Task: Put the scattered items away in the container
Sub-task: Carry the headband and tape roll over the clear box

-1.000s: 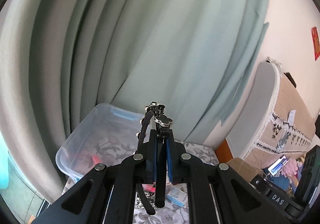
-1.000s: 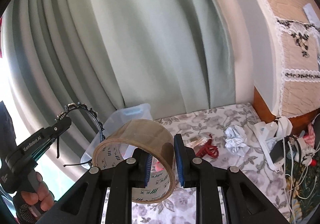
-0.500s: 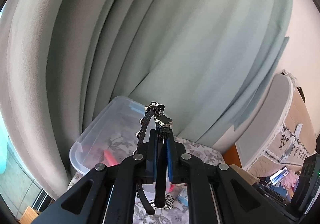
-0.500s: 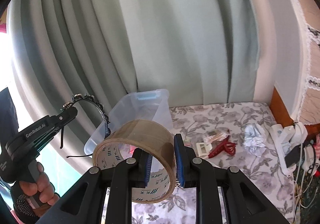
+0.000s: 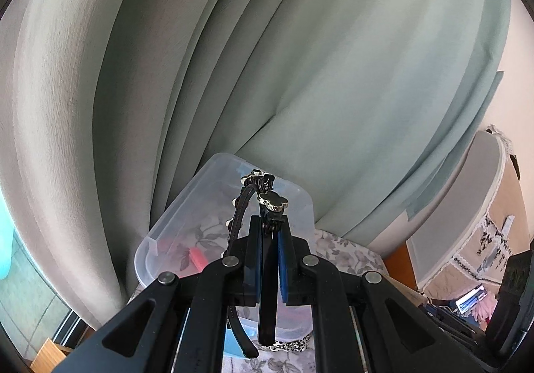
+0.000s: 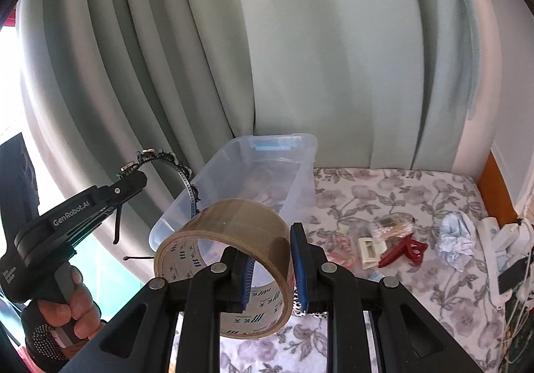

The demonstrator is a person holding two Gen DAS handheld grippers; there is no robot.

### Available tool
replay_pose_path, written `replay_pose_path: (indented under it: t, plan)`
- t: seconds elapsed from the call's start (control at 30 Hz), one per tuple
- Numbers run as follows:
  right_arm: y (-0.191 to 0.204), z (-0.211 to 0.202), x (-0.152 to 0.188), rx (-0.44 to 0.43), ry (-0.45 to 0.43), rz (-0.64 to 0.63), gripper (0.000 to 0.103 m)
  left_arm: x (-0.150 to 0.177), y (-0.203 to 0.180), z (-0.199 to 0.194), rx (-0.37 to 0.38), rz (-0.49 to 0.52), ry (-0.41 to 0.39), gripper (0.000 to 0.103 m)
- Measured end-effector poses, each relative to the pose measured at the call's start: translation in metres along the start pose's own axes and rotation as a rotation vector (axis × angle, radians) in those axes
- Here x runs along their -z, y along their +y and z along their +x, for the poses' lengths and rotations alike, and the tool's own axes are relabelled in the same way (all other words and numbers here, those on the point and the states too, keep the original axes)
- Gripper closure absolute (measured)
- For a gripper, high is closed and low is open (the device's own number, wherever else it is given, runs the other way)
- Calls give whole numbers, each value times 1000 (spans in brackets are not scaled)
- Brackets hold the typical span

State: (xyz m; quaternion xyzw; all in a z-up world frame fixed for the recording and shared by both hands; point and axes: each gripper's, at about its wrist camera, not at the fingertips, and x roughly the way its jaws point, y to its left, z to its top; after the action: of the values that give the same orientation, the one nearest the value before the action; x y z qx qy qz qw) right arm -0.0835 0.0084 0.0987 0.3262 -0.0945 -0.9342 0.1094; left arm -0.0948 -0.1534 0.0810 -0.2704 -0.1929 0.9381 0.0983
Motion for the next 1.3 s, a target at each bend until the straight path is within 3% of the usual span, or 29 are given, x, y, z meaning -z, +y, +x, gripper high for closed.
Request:
replay_pose_path:
  t: [0.63, 0.97, 1.17, 1.27, 1.3]
  plan:
    - [14, 59, -20, -55, 62, -17, 80, -6, 13, 36, -27, -2, 29, 95]
    - [18, 78, -33, -69, 49, -15, 80, -13, 7, 48, -33, 16, 19, 95]
    - [28, 93, -30, -75, 97, -43, 77, -13, 7, 52, -61, 12, 24, 95]
    - [31, 99, -25, -81, 132, -50, 77, -13, 8, 52, -70, 8, 26, 89]
    - [32, 101, -24, -77, 145, -56, 77, -13, 8, 52, -70, 7, 24, 82]
